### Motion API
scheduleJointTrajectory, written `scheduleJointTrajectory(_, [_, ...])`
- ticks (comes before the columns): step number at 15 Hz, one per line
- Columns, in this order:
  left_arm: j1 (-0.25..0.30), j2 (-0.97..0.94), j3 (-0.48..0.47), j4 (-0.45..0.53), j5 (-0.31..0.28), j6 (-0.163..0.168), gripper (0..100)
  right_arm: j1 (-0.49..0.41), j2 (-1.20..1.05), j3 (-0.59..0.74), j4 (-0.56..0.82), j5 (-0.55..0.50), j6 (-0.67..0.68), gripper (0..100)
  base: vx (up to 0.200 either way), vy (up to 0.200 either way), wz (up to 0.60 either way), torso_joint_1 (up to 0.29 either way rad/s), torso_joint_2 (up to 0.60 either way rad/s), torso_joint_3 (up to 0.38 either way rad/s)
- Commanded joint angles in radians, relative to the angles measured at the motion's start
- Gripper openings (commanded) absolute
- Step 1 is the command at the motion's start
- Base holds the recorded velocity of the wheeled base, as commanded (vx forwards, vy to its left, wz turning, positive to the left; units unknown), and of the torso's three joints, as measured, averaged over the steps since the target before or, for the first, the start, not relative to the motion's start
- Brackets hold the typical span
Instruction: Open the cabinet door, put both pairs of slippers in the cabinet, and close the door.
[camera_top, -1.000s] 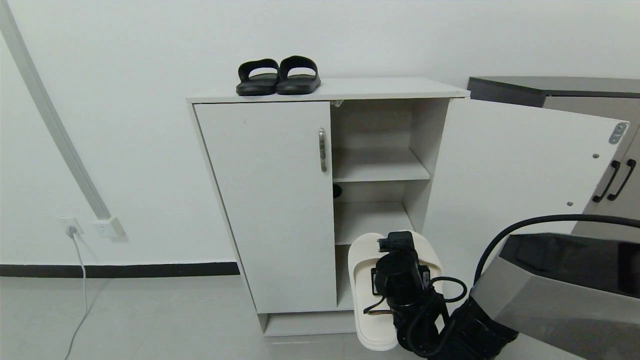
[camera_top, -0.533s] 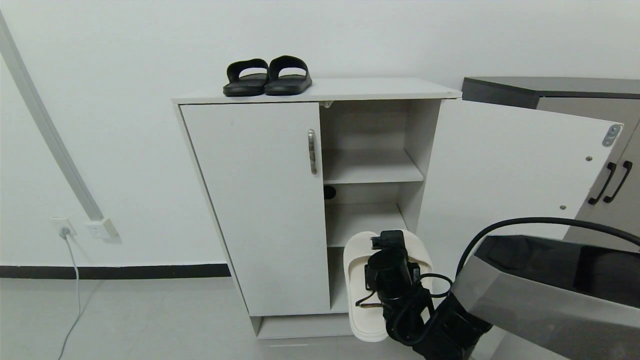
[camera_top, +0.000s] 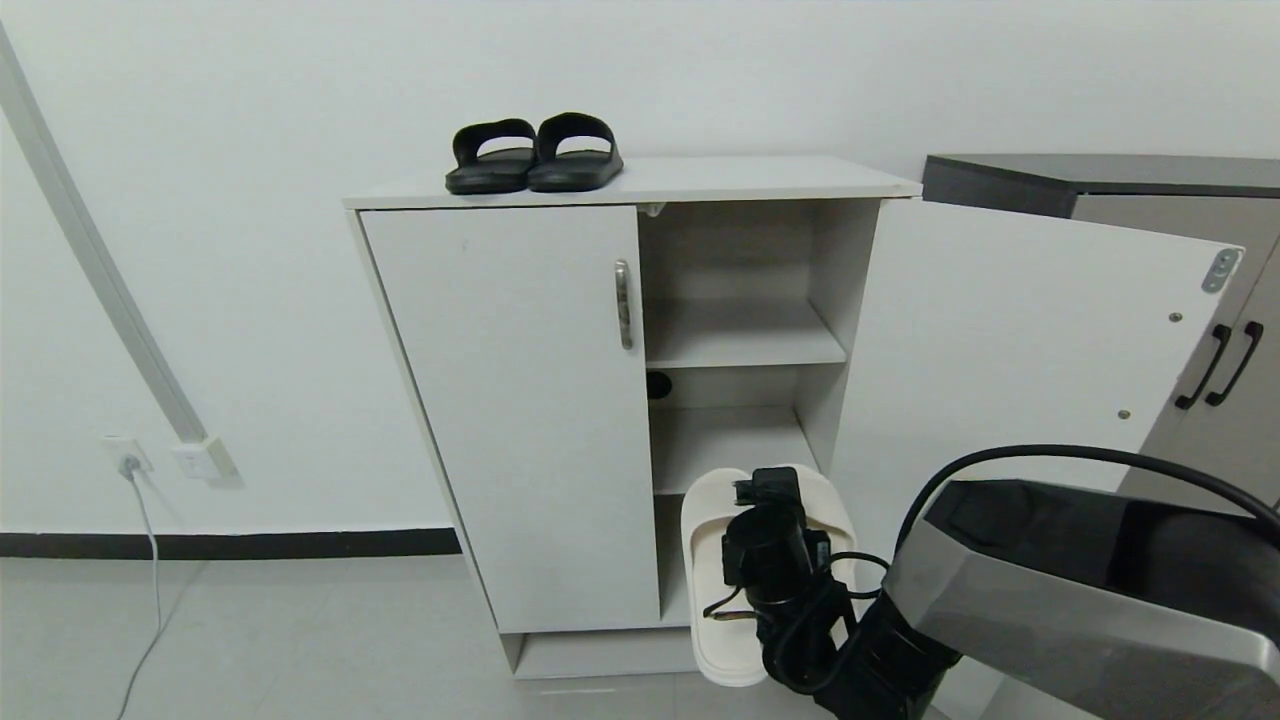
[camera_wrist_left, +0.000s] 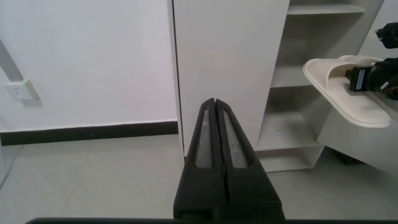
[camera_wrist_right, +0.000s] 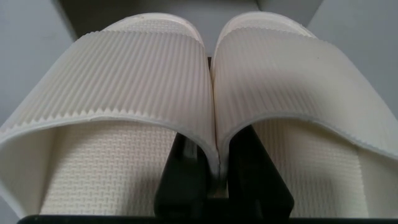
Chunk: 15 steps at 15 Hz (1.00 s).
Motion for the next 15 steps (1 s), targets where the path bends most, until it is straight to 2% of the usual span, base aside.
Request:
scheduleJointTrajectory(1, [0.000, 0.002, 0.000, 0.000, 0.000, -0.001, 0, 0.004, 0.000, 0.003, 0.000, 0.000, 0.000, 0, 0.000, 0.000, 0.00, 0.000, 0.00, 0.000])
scheduleJointTrajectory(7, [0.000, 0.002, 0.000, 0.000, 0.000, -0.001, 0, 0.004, 0.001, 0.001, 0.000, 0.005, 0.000, 0, 0.000, 0.000, 0.00, 0.000, 0.00, 0.000])
scheduleJointTrajectory(15, [0.000, 0.002, 0.000, 0.000, 0.000, -0.001, 0, 0.002, 0.003, 0.004, 0.001, 0.006, -0.001, 0, 0.000, 0.000, 0.00, 0.003, 0.00, -0.173])
